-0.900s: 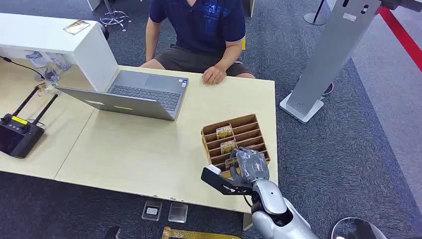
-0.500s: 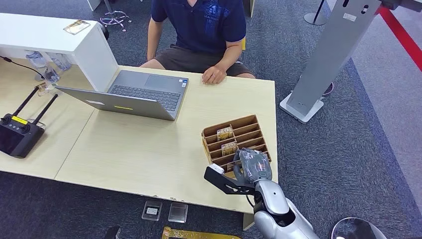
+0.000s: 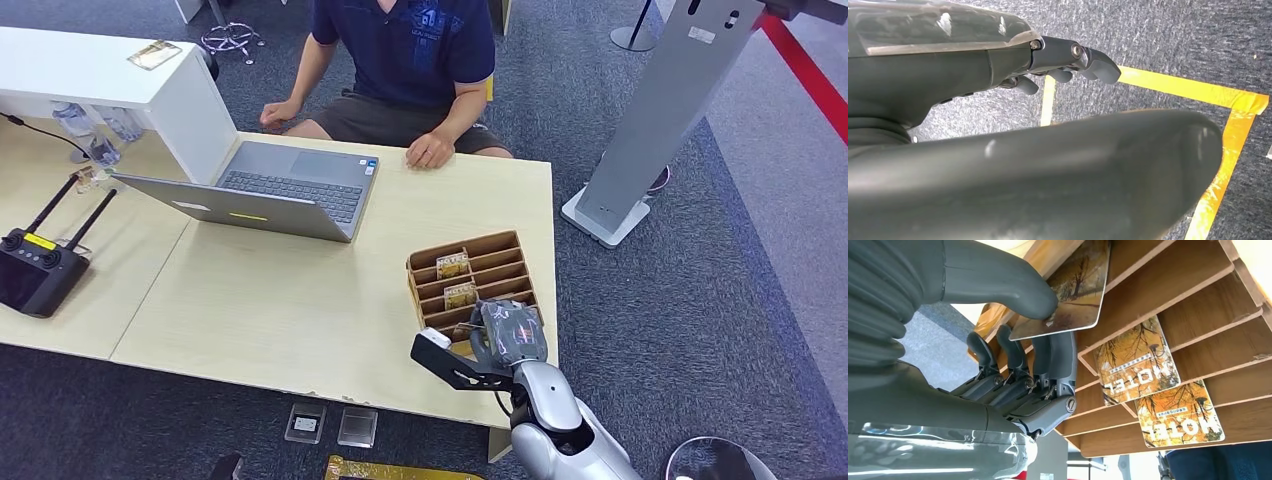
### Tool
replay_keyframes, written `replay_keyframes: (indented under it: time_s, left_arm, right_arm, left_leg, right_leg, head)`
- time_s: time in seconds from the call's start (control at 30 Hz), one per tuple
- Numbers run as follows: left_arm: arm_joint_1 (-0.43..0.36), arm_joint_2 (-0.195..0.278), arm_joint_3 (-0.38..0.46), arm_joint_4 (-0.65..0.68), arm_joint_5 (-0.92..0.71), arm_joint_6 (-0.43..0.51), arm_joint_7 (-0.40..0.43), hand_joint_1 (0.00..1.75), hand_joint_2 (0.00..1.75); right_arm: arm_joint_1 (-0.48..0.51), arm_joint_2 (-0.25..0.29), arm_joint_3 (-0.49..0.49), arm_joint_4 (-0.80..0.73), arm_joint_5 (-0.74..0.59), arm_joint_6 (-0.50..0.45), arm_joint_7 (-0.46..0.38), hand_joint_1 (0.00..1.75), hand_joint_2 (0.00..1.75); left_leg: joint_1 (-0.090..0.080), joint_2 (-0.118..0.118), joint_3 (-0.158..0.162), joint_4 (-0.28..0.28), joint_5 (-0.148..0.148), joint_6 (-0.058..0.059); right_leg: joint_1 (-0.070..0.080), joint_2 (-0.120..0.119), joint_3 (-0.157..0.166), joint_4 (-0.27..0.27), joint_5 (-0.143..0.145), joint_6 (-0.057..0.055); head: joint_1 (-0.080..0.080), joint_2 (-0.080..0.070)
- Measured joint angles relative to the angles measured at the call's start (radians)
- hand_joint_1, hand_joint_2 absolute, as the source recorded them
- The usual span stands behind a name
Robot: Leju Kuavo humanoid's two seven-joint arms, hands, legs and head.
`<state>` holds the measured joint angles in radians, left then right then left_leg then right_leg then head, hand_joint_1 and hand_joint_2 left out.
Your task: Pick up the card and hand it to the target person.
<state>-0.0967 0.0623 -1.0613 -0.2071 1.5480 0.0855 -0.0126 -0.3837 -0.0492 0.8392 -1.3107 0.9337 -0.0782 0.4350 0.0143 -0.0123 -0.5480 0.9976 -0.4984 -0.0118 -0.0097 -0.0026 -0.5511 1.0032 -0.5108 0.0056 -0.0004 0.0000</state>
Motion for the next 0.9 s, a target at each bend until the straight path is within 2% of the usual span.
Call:
replay_keyframes:
  time_s: [0.57,0.9]
  left_arm:
    - [0.0,0.001,0.0,0.0,-0.004,-0.009,-0.018,0.0,0.0]
    - [0.003,0.001,0.007,0.0,-0.003,-0.003,-0.018,0.0,0.0]
  right_arm:
    - [0.0,-0.004,-0.008,-0.006,-0.022,-0.027,-0.021,1.34,1.75]
    - [-0.002,-0.042,-0.065,-0.135,-0.022,-0.053,-0.011,1.34,1.75]
  left_leg:
    - [0.0,0.0,0.0,0.0,0.0,0.0]
    - [0.0,0.0,0.0,0.0,0.0,0.0]
  right_leg:
    - [0.0,0.0,0.0,0.0,0.0,0.0]
    - [0.0,0.0,0.0,0.0,0.0,0.0]
  head:
    - [0.0,0.0]
    - [0.0,0.0]
